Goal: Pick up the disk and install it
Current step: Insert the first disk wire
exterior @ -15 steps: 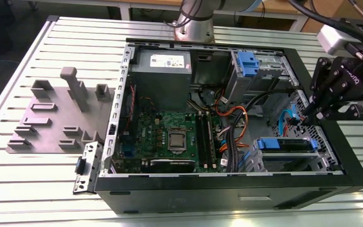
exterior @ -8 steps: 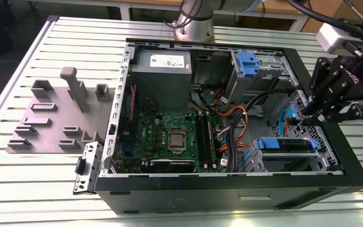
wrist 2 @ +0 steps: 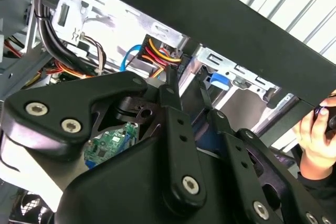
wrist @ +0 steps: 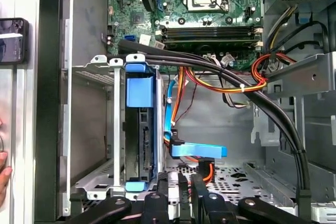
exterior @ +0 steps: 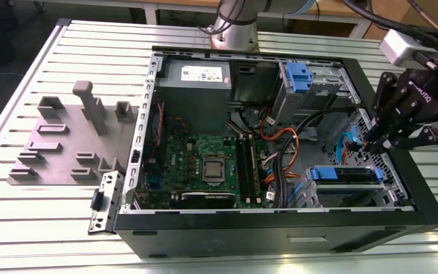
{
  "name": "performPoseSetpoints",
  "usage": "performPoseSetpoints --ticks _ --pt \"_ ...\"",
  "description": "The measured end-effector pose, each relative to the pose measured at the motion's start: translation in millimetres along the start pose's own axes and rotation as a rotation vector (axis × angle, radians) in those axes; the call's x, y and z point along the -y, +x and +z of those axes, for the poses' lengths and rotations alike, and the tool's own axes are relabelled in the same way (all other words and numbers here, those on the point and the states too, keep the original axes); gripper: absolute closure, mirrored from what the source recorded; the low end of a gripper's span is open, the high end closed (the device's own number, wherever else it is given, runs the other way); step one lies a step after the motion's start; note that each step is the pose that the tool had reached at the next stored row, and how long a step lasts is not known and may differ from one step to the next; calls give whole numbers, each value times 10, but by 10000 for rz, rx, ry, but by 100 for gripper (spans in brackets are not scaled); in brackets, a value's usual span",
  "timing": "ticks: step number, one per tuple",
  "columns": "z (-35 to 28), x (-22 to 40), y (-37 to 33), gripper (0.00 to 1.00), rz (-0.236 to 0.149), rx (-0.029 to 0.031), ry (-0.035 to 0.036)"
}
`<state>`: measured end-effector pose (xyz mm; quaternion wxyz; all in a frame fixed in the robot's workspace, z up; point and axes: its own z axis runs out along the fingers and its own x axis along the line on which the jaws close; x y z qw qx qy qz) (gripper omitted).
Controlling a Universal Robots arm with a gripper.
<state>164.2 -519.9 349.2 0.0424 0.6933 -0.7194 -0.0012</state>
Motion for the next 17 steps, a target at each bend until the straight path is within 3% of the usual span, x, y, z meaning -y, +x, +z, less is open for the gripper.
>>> performPoseSetpoints --ticks 12,13,17 --pt "41 22 -22 70 -44 -14 -34" --pt "42 22 -22 77 -44 -15 -34" --pt "46 24 -23 77 -44 -14 -34"
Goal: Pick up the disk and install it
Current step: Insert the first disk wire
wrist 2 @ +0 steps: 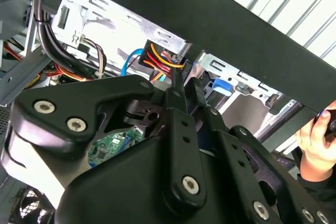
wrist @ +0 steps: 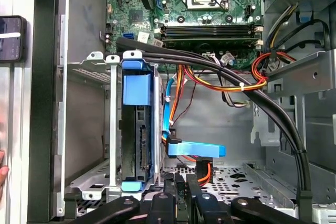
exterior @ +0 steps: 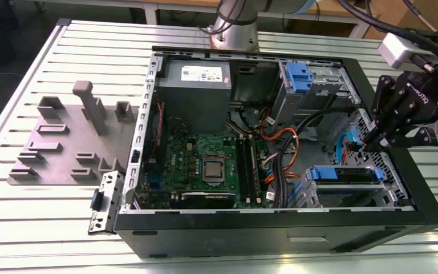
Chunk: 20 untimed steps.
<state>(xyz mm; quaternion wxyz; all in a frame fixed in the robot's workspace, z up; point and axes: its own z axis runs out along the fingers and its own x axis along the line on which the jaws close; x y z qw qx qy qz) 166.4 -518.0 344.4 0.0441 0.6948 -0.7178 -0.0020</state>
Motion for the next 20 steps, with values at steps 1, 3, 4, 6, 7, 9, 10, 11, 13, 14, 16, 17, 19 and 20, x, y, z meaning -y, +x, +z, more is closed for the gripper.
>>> performPoseSetpoints --ticks 1,3,4,6,7,9,10,11,13,14,16,17,19,20 --pt "2 1 0 77 0 0 0" --pt "6 2 0 77 0 -1 -1" --pt "9 2 -1 77 0 -1 0" --pt "14 3 -1 77 0 0 -1" --pt "17 3 -1 77 0 -1 -1" --pt "21 3 -1 77 0 -1 -1" --pt "22 3 -1 77 0 -1 -1" --pt "23 3 -1 77 0 -2 -1" --pt "24 3 -1 77 0 -2 0" --pt "24 3 -2 78 0 -1 -1" --pt "25 3 -1 84 0 -1 -1" --pt "25 3 -1 84 0 -1 -1" --pt "19 3 -1 84 0 0 0" --pt "9 1 -1 84 -2 0 0"
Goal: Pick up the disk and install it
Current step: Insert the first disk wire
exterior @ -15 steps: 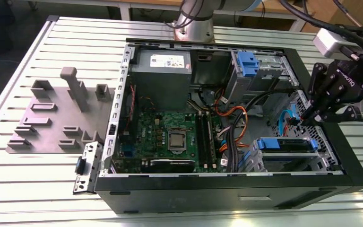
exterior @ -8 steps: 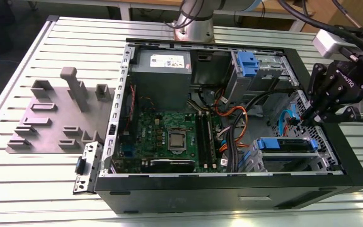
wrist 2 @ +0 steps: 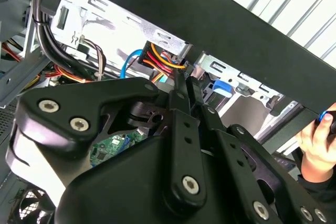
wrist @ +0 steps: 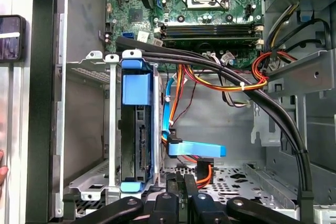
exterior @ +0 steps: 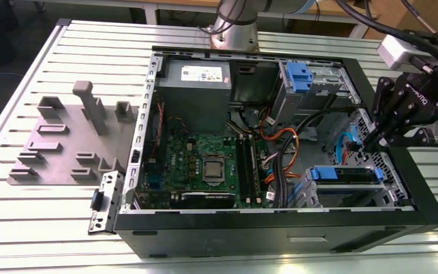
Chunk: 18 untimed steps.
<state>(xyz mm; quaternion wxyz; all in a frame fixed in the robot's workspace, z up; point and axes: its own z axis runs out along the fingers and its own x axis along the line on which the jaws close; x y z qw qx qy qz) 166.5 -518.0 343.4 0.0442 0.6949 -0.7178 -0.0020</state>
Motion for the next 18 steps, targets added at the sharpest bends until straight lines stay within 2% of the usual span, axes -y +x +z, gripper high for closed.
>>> performPoseSetpoints --ticks 3,6,8,11,12,13,15,18 --pt "-35 -8 2 84 1 0 0" --pt "-36 -35 3 84 2 -1 6" --pt "-33 -73 4 84 4 1 45" --pt "-30 -108 6 84 13 4 218" --pt "-29 -130 6 84 19 11 441" --pt "-28 -141 7 84 20 14 528" --pt "-25 -177 8 84 21 17 611" --pt "-20 -210 22 84 22 18 666"
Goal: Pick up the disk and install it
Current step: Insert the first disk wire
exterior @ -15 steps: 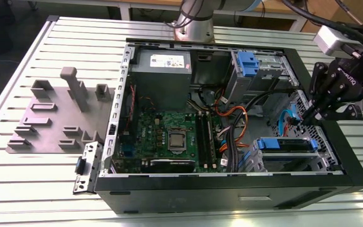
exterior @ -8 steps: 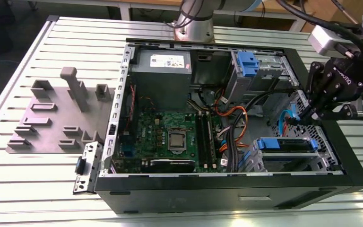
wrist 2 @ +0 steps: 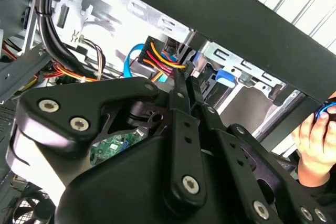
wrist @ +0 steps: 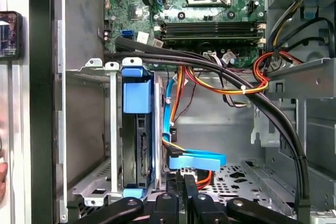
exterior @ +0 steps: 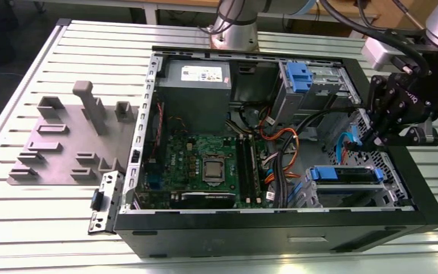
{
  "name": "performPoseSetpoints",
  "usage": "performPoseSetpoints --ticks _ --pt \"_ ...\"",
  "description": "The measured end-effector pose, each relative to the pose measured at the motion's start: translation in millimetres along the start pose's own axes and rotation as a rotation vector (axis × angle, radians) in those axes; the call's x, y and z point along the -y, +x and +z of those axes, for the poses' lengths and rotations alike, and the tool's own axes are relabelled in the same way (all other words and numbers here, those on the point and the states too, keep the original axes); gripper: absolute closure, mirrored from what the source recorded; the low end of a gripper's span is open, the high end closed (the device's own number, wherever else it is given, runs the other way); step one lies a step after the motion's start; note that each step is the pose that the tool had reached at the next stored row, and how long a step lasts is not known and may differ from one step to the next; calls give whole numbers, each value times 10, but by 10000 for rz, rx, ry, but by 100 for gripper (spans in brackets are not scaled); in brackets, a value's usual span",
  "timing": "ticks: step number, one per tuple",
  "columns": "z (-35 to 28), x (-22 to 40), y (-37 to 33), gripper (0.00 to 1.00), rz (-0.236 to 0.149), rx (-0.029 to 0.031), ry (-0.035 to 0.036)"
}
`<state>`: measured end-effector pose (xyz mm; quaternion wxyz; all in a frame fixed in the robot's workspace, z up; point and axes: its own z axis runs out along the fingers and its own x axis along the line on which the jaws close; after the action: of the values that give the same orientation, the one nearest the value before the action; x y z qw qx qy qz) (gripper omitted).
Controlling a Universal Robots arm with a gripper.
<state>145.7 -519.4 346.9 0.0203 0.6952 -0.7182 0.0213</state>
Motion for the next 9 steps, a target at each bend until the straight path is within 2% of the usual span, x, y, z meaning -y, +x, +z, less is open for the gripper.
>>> performPoseSetpoints --ticks 3,9 --pt "7 -18 35 84 -12 1 52" --pt "27 -65 106 84 -61 8 230"
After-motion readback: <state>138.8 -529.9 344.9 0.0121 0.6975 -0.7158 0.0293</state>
